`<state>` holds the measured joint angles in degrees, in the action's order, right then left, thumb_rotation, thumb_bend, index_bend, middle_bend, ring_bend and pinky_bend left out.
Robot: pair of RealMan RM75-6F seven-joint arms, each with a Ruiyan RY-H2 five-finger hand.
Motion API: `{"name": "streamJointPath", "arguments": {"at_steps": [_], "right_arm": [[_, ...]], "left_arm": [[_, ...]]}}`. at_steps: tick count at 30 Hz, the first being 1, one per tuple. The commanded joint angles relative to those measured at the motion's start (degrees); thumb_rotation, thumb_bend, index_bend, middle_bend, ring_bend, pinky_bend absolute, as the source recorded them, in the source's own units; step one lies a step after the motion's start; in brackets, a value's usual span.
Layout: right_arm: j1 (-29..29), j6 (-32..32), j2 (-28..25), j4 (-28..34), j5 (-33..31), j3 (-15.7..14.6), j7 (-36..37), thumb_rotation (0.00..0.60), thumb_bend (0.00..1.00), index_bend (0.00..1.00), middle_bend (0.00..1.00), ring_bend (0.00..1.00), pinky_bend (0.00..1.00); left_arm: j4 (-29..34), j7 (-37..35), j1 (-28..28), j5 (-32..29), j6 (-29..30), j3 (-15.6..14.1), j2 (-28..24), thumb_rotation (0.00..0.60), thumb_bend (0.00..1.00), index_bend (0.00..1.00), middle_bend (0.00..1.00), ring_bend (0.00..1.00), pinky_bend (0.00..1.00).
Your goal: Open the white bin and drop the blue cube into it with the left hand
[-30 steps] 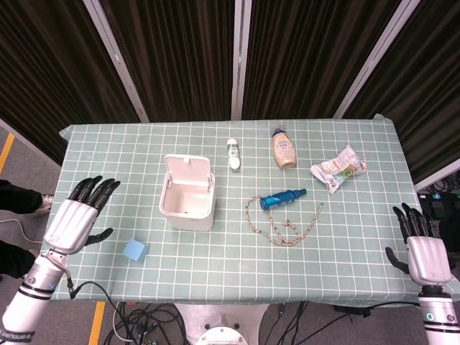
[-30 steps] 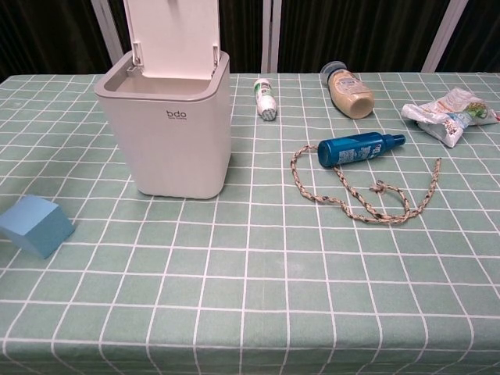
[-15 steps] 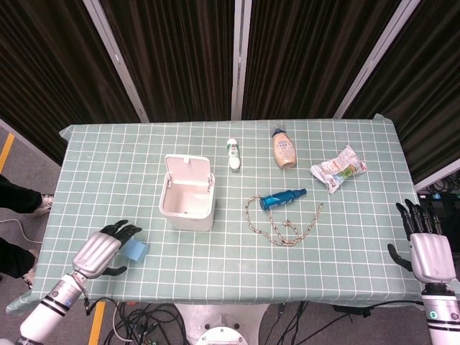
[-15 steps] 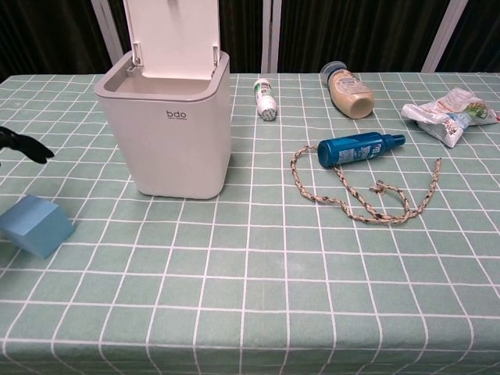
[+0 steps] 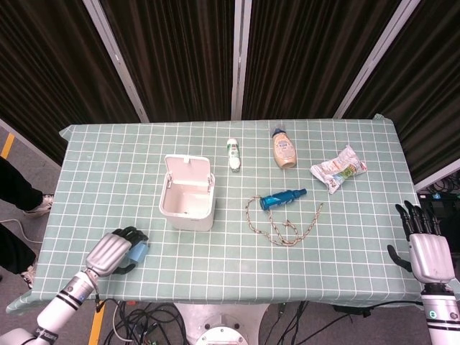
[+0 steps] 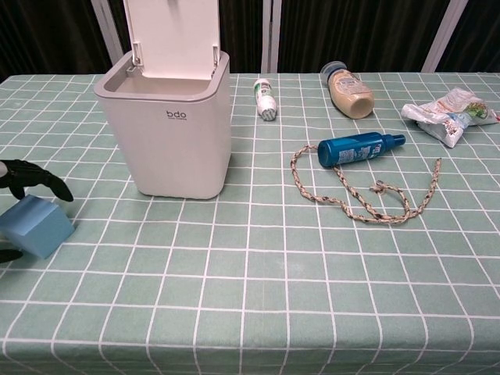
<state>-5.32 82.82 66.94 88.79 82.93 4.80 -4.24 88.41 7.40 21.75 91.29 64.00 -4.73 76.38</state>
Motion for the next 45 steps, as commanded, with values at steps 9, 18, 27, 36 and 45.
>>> {"name": "streamJointPath", "arguments": {"at_steps": [9,18,27,36,45], "right_arm": [[0.0,-0.3,-0.1,0.1,-0.3,-0.1,-0.1,0.6,0.21,0.0,0.0,0.0,0.0],[-0.1,-0.3,-0.1,0.2,-0.5,0.0,-0.3,0.6,0.21,0.0,0.0,0.0,0.0],[-0.6,-0.4,0.2,0.3,0.3,0.0,-0.5,0.6,0.21,0.0,0.0,0.0,0.0],[-0.8,-0.4,0.5,0.4,0.4,0.0,-0.9,0.6,0.21,0.0,0.0,0.0,0.0],[-0.6,-1.0,0.7,-1.1,-0.7,0.1,0.7,0.6,0.21,0.0,0.0,0.0,0.0]], "left_arm": [[-3.5,1.2,-0.4,1.3,2.0,-0.2,2.9,0.6,0.3,0.42,0.4,0.33,0.5],[2.8,2.8,-2.5,3.5,11.9,2.6,-2.8,0.6,0.31,0.44,0.43,0.35,0.52],[10.9,2.8,-3.1,4.9,22.5,9.9,-9.9,0.6,0.31,0.44,0.43,0.35,0.51],[14.1,3.0,5.7,6.2,13.3,13.9,-7.4,0.6,0.31,0.44,0.43,0.35,0.51],[9.7,1.8,12.7,1.5,6.8,17.6,-0.6,0.6,0.31,0.43,0.42,0.34,0.51]]}}
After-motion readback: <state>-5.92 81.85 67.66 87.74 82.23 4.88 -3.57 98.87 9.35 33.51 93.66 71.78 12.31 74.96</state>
